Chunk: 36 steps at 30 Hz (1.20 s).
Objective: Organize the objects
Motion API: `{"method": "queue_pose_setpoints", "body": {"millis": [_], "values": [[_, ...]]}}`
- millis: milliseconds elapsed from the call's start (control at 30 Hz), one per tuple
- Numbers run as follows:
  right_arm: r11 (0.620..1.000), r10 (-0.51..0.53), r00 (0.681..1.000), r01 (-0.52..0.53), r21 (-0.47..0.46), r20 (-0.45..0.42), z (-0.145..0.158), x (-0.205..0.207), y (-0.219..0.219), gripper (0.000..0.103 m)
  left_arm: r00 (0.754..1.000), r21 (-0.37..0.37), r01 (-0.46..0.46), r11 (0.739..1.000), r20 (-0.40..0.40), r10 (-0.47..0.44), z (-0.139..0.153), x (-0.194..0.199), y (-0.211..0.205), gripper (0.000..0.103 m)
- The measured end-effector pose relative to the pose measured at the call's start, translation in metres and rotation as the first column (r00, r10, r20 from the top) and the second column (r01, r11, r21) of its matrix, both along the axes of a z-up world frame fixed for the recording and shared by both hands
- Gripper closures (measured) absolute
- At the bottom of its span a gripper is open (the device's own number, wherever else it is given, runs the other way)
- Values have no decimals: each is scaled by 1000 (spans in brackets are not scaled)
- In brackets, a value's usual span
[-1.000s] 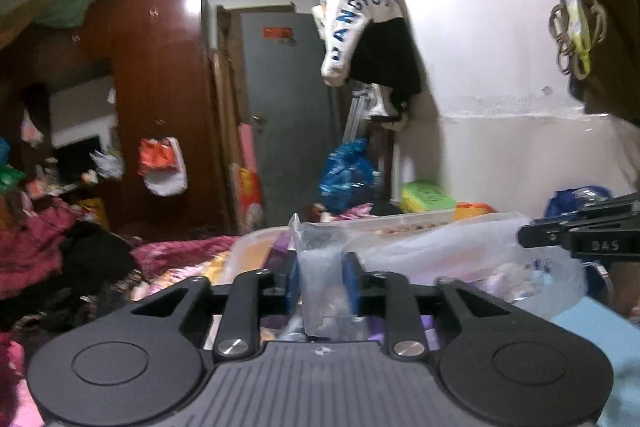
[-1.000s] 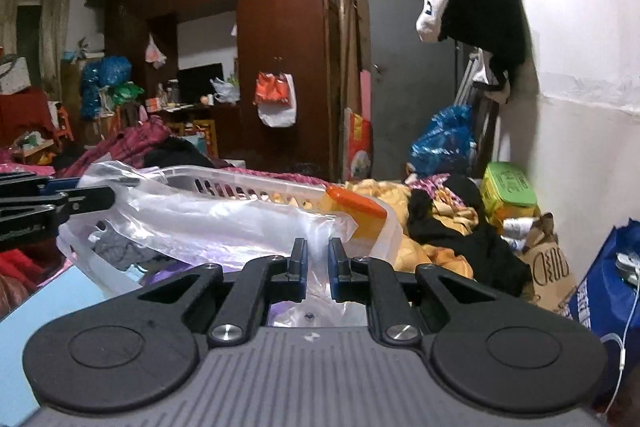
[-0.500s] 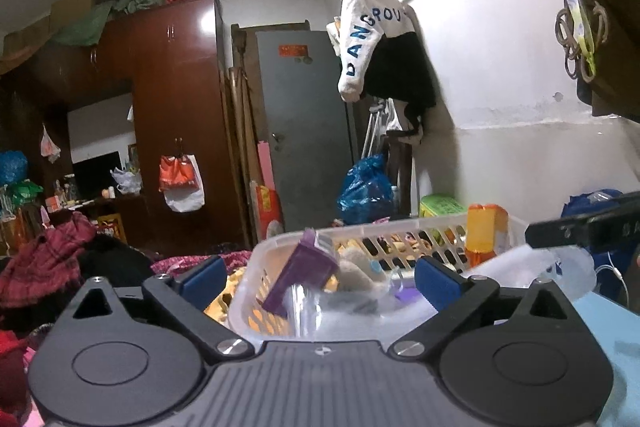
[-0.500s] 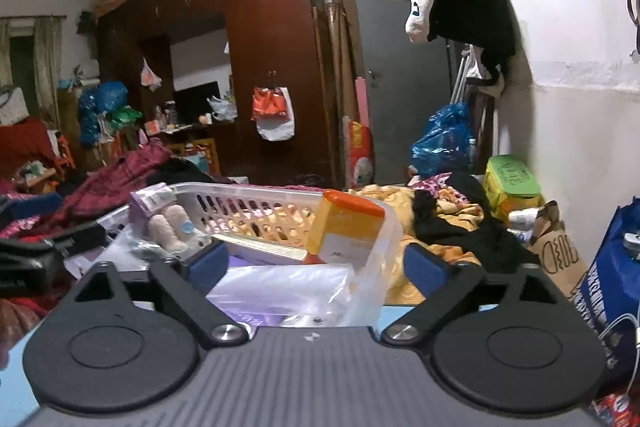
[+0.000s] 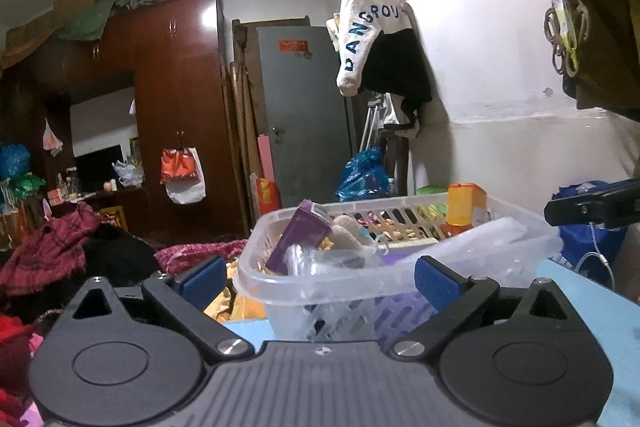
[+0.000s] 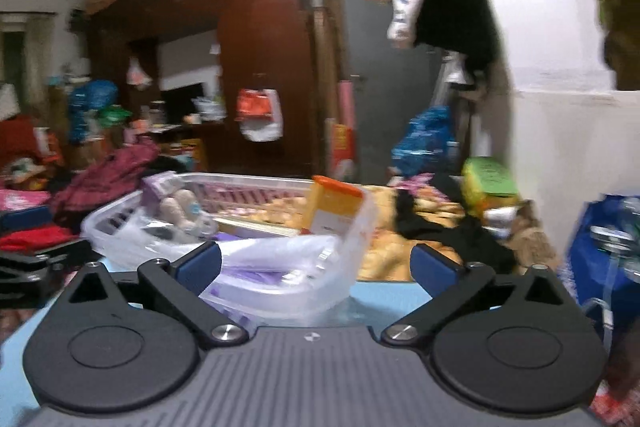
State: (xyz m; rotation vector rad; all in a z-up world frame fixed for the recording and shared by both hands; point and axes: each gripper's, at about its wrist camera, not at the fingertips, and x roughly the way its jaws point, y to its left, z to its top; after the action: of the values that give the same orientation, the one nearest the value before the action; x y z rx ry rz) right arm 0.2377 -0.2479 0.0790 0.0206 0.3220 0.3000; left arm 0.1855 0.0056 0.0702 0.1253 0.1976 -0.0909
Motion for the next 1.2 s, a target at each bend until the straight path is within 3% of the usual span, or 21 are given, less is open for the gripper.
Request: {"method": "queue_pose_setpoints", "body": {"millis": [100, 267, 467, 767, 1200], "values": [[1000, 3, 999, -3, -15, 38, -2, -16, 0, 0, 1000, -8, 11, 1000, 3, -11, 2, -12, -1, 2], [997, -6, 1000, 6, -83, 0, 0, -35, 6, 0, 1000, -4, 9, 1000, 23, -9, 5, -34, -3, 2], [1000, 7, 1000, -7, 22, 5, -2, -50, -1, 0, 997, -35, -50, 998, 60, 52, 16, -50, -3, 2], [1000, 1, 998, 0, 18, -69, -9, -36, 9, 0, 999, -31, -37, 999, 7, 37, 19, -37, -11, 2], [1000, -4, 998, 5, 5, -57, -8, -38, 11, 0, 999, -41, -32, 999, -35, 30, 15, -34, -11, 2]]}}
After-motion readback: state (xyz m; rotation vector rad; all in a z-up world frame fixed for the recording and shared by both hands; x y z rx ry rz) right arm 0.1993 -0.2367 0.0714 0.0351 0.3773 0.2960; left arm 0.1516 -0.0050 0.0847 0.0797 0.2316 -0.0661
